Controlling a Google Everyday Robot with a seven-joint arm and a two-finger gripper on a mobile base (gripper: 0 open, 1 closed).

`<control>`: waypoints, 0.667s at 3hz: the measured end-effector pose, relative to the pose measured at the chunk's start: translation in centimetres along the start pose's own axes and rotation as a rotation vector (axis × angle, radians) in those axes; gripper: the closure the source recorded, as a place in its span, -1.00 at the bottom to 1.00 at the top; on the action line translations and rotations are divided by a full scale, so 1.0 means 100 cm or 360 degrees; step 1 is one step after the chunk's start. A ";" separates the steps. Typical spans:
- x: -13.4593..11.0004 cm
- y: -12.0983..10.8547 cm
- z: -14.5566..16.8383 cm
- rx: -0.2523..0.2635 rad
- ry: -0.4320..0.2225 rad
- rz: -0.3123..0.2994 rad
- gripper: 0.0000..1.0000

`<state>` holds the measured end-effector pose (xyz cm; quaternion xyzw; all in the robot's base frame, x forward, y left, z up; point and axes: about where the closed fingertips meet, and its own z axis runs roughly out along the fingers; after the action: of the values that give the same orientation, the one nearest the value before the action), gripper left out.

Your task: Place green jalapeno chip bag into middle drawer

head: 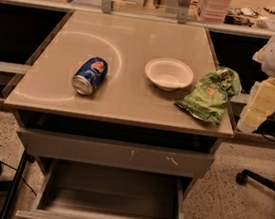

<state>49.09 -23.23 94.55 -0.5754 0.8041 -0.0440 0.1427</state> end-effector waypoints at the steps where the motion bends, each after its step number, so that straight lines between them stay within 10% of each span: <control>1: 0.007 -0.020 0.017 -0.0010 -0.0079 0.0093 -1.00; 2: 0.009 -0.041 0.059 -0.0093 -0.0138 0.0178 -1.00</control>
Offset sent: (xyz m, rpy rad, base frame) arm 0.0928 -0.0253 -0.1018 0.2136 0.1125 -0.1196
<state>54.22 -24.91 89.71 -0.5349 0.8290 0.0127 0.1628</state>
